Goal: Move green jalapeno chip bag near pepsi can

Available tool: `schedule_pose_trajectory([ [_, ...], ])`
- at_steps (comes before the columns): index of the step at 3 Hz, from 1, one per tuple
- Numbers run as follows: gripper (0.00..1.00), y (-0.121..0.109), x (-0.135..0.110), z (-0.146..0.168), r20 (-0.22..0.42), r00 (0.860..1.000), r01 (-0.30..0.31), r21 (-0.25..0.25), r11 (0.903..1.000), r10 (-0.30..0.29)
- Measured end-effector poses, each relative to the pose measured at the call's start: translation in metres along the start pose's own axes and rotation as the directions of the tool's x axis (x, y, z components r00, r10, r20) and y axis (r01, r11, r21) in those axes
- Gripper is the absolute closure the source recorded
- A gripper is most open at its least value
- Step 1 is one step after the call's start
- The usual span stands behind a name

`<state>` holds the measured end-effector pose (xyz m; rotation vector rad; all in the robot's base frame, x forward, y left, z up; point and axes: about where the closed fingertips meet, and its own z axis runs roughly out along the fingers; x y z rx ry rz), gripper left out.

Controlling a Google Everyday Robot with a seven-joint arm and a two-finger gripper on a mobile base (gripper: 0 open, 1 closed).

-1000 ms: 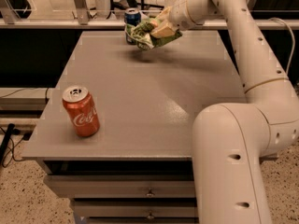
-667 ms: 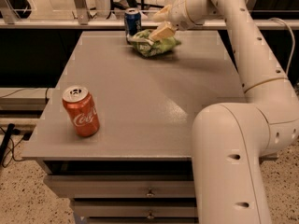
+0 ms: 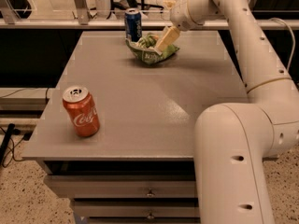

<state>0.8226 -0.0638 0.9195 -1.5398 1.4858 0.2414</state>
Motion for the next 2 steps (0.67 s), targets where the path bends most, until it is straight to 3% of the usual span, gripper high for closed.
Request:
schedule_pose_trajectory([
  [1,0.00,0.004,0.003,-0.052,-0.006,0.996,-0.087,0.003,0.9962,0.087],
  [2,0.00,0.006,-0.015,-0.112,0.065,0.987,-0.148,0.019,0.9889,0.146],
])
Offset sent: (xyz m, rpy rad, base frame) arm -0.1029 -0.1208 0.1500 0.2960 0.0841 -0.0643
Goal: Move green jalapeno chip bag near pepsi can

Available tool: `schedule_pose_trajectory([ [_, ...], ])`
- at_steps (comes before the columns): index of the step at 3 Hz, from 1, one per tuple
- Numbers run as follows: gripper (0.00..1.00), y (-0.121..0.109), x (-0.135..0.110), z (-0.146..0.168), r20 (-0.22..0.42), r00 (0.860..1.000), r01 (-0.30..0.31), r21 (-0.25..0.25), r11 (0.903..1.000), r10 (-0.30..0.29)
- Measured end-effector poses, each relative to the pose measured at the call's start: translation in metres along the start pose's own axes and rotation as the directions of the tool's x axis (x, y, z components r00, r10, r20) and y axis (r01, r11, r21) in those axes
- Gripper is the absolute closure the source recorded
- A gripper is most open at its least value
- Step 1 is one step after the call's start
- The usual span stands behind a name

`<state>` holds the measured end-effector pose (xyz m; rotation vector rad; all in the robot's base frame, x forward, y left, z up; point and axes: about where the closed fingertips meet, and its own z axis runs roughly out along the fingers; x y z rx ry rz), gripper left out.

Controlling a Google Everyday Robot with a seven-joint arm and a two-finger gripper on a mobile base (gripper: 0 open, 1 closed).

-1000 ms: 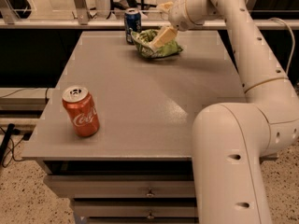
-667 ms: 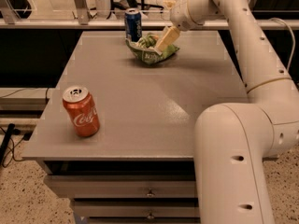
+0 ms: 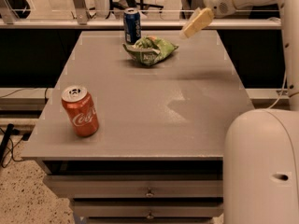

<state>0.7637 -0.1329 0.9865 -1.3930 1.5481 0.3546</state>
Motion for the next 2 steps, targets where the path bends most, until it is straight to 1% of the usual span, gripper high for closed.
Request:
schedule_pose_trajectory([
  [1,0.00,-0.0009,-0.0010,-0.0492,0.040,0.996,-0.078,0.034,0.9964,0.076],
  [2,0.00,-0.0012,0.0010,-0.0540,0.042,0.995,-0.091,0.038,0.9951,0.090],
])
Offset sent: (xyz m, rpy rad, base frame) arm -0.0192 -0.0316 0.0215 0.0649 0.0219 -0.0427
